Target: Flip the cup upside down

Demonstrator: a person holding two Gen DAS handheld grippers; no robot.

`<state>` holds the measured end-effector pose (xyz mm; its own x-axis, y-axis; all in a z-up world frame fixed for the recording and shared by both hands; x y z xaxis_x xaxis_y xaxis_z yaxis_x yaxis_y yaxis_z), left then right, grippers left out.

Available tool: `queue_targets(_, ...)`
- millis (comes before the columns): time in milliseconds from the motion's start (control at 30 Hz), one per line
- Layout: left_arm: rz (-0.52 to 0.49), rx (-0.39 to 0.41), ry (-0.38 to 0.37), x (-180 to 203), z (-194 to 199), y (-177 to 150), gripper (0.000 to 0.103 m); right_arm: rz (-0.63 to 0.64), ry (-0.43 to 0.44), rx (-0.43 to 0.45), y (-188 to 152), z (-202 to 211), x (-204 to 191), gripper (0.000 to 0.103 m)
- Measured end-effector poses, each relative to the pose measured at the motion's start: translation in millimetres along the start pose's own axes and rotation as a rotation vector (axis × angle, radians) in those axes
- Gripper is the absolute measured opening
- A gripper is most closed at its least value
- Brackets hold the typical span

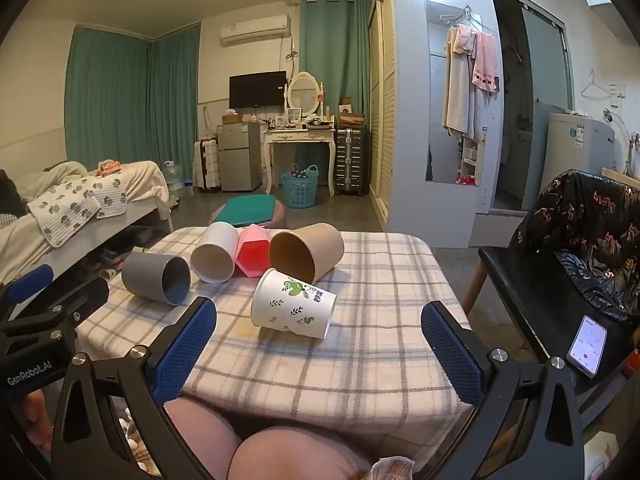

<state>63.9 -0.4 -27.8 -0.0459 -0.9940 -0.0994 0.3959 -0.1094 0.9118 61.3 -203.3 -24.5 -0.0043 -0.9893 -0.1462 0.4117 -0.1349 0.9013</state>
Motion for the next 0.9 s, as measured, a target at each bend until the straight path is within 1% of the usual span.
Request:
queue_targets(67, 0.002, 0.0, -0.01, 1.5, 0.3, -0.1, 0.103, -0.002, 0.0, -0.003, -0.1, -0.5, 0.1, 0.103)
queue_targets(133, 0.015, -0.009, -0.001, -3.5, -1.5, -1.0, 0.103, -0.002, 0.0, -0.001, 0.1, -0.5, 0.2, 0.103)
queue_targets(900, 0.014, -0.011, 0.0, -4.0, -3.1, -2.2, 0.103, -0.004, 0.0, -0.012, -1.0, 0.3, 0.4, 0.103)
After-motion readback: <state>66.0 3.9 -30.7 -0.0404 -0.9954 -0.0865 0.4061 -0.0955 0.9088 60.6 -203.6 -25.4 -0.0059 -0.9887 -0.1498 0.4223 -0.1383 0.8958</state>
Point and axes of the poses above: each gripper's, at about its wrist camera, not at the fingertips, and z roughly against the way its jaws point, x to its right, y to its top, the point moved 7 cm from there along -z, roughly the way its jaws point, and after that the axes turned 9 degrees about -z, right-handed, at the moved point
